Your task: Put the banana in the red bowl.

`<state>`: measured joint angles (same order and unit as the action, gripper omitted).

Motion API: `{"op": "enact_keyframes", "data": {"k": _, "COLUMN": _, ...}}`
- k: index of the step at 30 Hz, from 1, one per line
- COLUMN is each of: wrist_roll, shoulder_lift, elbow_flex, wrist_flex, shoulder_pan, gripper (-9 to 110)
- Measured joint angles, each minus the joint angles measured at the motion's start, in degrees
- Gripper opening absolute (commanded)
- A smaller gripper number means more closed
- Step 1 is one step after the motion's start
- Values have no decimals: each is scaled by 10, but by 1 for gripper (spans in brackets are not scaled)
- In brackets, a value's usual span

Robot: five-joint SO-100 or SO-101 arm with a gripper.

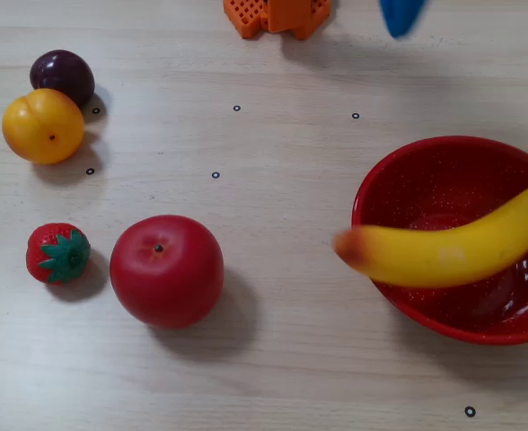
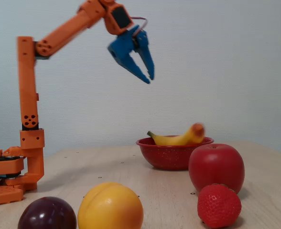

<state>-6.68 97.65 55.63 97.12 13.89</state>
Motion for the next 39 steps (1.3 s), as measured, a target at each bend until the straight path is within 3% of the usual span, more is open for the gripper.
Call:
{"op": "enact_keyframes", "data": {"k": 5, "wrist_roll": 61, "shoulder_lift": 162, "elbow_flex": 205, "wrist_flex": -96, "shoulder_pan": -36, "gripper": 0}}
{"op": "enact_keyframes", "data": {"k": 14, "wrist_roll": 137, "shoulder_lift": 560, "elbow_flex": 716, "wrist_flex": -253, "shoulder_pan": -83, "gripper": 0}}
{"op": "enact_keyframes", "data": {"k": 24, "wrist_roll": 228, "shoulder_lift": 869, "elbow_flex": 1121, "wrist_flex": -401, "shoulder_pan": -102, "gripper": 0}}
{"op": "enact_keyframes", "data": {"k": 32, "wrist_roll": 258, "shoulder_lift": 918, "elbow_flex": 1229, "wrist_flex": -439, "shoulder_pan": -103, "gripper": 0}}
{"op": "enact_keyframes", "data": {"k": 39, "wrist_roll": 292, "shoulder_lift": 914, "elbow_flex": 1230, "wrist_flex": -439, "shoulder_pan": -101, "gripper": 0}}
